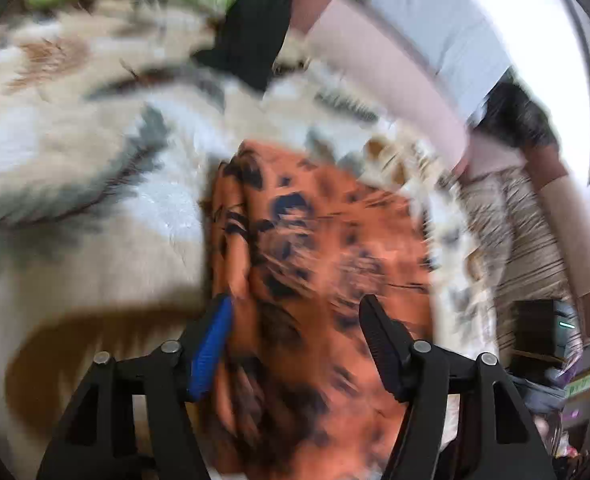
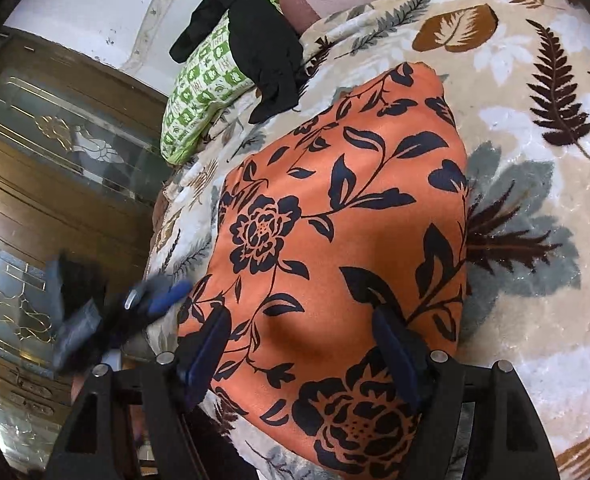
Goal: Fold small clothes
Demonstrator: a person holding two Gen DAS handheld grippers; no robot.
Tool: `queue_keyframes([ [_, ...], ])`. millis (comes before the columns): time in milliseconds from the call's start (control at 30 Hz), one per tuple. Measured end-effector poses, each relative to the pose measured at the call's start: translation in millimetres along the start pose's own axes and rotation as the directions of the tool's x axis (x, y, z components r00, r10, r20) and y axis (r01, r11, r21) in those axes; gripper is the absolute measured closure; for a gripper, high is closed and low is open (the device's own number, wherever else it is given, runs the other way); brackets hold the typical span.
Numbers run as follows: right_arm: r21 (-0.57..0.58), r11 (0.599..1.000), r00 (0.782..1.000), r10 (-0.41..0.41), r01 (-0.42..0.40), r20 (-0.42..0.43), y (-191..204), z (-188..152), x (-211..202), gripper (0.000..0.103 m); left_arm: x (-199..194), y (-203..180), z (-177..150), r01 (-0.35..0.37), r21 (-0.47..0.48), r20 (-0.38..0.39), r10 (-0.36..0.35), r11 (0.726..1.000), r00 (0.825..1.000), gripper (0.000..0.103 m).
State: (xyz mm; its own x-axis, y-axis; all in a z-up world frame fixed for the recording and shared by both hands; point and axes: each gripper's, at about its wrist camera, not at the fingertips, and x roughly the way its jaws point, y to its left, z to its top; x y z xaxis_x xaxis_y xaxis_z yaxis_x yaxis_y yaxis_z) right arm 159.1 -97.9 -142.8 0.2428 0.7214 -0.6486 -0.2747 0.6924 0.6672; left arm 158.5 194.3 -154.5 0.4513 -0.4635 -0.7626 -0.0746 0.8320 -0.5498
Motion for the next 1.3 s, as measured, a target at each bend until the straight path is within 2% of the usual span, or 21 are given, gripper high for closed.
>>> queue_keyframes([
  [33, 0.0, 1.0, 1.0, 0.003, -0.003, -0.002, -0.4, -0.1, -0.1, 0.027, 6.7, 14.8, 2.7, 0.023, -0.036, -0.026, -0.024, 0.999, 0.999, 0.078],
  [100, 0.003, 1.0, 1.0, 0.027, -0.027, -0.005, -2.3, -0.2, -1.3, 0.027, 11.4, 43.4, 3.0, 0.17, -0.169, -0.017, -0.175, 0.971, 0.984, 0.081],
  [167, 0.018, 0.998, 0.998, 0.056, -0.056, -0.008, -6.0, -0.6, -2.7, 0.027, 5.7, 46.1, -3.2, 0.194, -0.177, 0.011, -0.195, 0.965, 0.981, 0.081],
  [267, 0.031, 0.997, 0.997, 0.076, -0.075, -0.017, -11.1, 0.4, -1.2, 0.027, -3.1, 30.8, -10.6, 0.165, -0.113, 0.011, -0.165, 0.98, 0.986, 0.07],
  [333, 0.025, 0.997, 0.997, 0.075, -0.074, -0.033, -8.9, 2.9, -2.8, 0.027, -10.4, 16.2, -3.0, 0.142, -0.067, 0.023, -0.141, 0.988, 0.99, 0.049],
  [400, 0.024, 0.997, 0.996, 0.076, -0.075, -0.038, -3.9, 8.4, -8.6, 0.027, -13.1, 2.3, 8.2, 0.118, -0.009, 0.057, -0.117, 0.993, 0.992, 0.042],
  [500, 0.025, 0.99, 0.99, 0.138, -0.137, -0.005, 1.7, 25.6, -16.6, 0.026, 1.1, 2.8, 28.3, 0.087, 0.0, 0.056, -0.086, 0.996, 0.995, 0.046],
  [533, 0.04, 0.986, 0.986, 0.163, -0.164, 0.013, 0.2, 35.6, -16.0, 0.026, 9.7, 9.5, 33.2, 0.026, -0.011, 0.041, -0.025, 1.0, 0.999, 0.064],
  [567, 0.067, 0.98, 0.982, 0.188, -0.189, 0.025, -4.4, 43.3, -13.3, 0.025, 18.3, 23.1, 35.2, -0.014, -0.04, 0.012, 0.015, 0.999, 1.0, 0.064],
  [633, 0.178, 0.961, 0.977, 0.21, -0.214, 0.037, -31.1, 61.3, 6.1, 0.023, 24.1, 32.5, 35.5, 0.023, -0.116, 0.022, -0.02, 0.993, 1.0, 0.063],
  [667, 0.239, 0.956, 0.985, 0.17, -0.171, 0.025, -47.3, 65.7, 17.6, 0.023, 19.8, 26.5, 36.1, 0.003, -0.119, 0.03, 0.0, 0.993, 1.0, 0.063],
  [700, 0.322, 0.927, 0.981, 0.192, -0.191, 0.027, -62.4, 66.1, 25.9, 0.024, 14.4, 20.3, 34.3, -0.017, -0.103, 0.04, 0.021, 0.995, 0.999, 0.062],
  [733, 0.335, 0.915, 0.975, 0.217, -0.223, 0.058, -62.0, 65.7, 20.4, 0.024, 5.5, 15.9, 30.9, -0.03, -0.078, 0.056, 0.035, 0.997, 0.998, 0.061],
  [767, 0.296, 0.929, 0.975, 0.213, -0.221, 0.061, -53.6, 65.8, 12.9, 0.024, -3.2, 8.8, 27.1, -0.043, -0.046, 0.076, 0.046, 0.998, 0.996, 0.058],
  [833, 0.2, 0.961, 0.981, 0.18, -0.19, 0.067, -34.2, 58.4, -5.6, 0.023, -22.0, -1.9, 15.6, -0.061, -0.005, 0.107, 0.062, 0.998, 0.992, 0.048],
  [867, 0.182, 0.966, 0.982, 0.175, -0.185, 0.068, -30.0, 50.7, -14.5, 0.023, -32.0, -5.1, 7.4, -0.065, 0.006, 0.112, 0.064, 0.998, 0.992, 0.048],
  [1000, 0.227, 0.955, 0.981, 0.176, -0.191, 0.085, -35.6, 14.3, -40.1, 0.023, -57.6, -25.3, -37.6, -0.064, 0.097, 0.112, 0.053, 0.993, 0.992, 0.047],
  [1100, 0.21, 0.949, 0.972, 0.227, -0.236, 0.066, -24.5, -14.9, -50.7, 0.023, -49.5, -22.7, -63.6, -0.131, 0.125, 0.079, 0.121, 0.984, 0.989, 0.047],
  [1133, 0.193, 0.946, 0.966, 0.256, -0.26, 0.044, -18.2, -21.7, -49.3, 0.023, -39.1, -14.1, -68.6, -0.168, 0.108, 0.059, 0.162, 0.98, 0.985, 0.045],
  [1200, 0.161, 0.947, 0.959, 0.283, -0.276, -0.019, -12.4, -29.4, -38.3, 0.022, -28.2, -2.5, -71.3, -0.183, 0.095, 0.037, 0.18, 0.979, 0.983, 0.043],
  [1300, 0.178, 0.969, 0.979, 0.189, -0.173, -0.076, -16.9, -38.2, -14.0, 0.022, -39.6, -17.4, -70.7, -0.23, 0.109, 0.074, 0.223, 0.967, 0.972, 0.043],
])
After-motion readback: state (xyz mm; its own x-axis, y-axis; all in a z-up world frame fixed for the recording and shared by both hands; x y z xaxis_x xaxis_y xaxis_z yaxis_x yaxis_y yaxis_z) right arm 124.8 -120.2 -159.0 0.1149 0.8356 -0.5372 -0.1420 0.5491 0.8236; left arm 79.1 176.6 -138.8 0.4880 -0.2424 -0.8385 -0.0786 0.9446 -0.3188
